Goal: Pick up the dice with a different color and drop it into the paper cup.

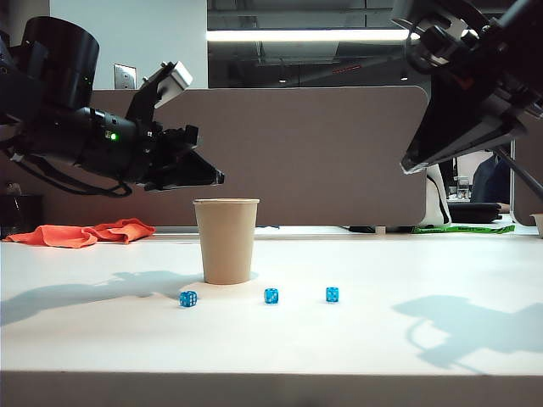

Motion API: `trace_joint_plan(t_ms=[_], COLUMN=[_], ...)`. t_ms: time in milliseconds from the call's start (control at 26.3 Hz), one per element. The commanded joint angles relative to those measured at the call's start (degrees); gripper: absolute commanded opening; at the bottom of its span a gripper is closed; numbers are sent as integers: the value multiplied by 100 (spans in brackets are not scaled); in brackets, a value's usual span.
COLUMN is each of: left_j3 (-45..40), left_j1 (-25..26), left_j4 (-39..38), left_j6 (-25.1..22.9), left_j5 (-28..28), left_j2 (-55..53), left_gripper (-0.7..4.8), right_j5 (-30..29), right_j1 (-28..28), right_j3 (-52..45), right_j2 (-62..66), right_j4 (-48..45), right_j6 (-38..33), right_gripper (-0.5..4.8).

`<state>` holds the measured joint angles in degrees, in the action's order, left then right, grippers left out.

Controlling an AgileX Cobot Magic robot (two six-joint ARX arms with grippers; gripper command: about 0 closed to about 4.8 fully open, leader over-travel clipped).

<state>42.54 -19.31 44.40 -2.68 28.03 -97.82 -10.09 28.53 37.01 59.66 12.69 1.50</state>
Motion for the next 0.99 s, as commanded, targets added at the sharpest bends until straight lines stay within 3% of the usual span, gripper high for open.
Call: trace_joint_plan(t_ms=[38, 380, 608, 684, 799, 989], left_j3=[28, 20, 20, 17, 7, 7], left_j1=[-7, 13, 188, 553, 1005, 1526], left_j4=[302, 170, -1027, -1937, -2549, -3432], left_j6=[13, -7, -590, -588, -588, -590], left_j5=[2, -278, -522, -498, -470, -472], left_j2=[116, 756, 1401, 1847, 2356, 3134], left_gripper=[-8, -6, -6, -6, -6, -6], right_j5=[9, 46, 925, 846, 782, -122], right_j1=[-2, -15, -101, -411, -855, -1939], right_j3=[20, 22, 22, 20, 17, 15], right_j2=[-17, -50, -136, -201, -332, -472], right_j4=[-140, -1051, -1292, -1255, -1294, -1298], right_j6=[48, 44, 50, 164, 223, 310], right_gripper=[-1, -1, -1, -1, -1, -1])
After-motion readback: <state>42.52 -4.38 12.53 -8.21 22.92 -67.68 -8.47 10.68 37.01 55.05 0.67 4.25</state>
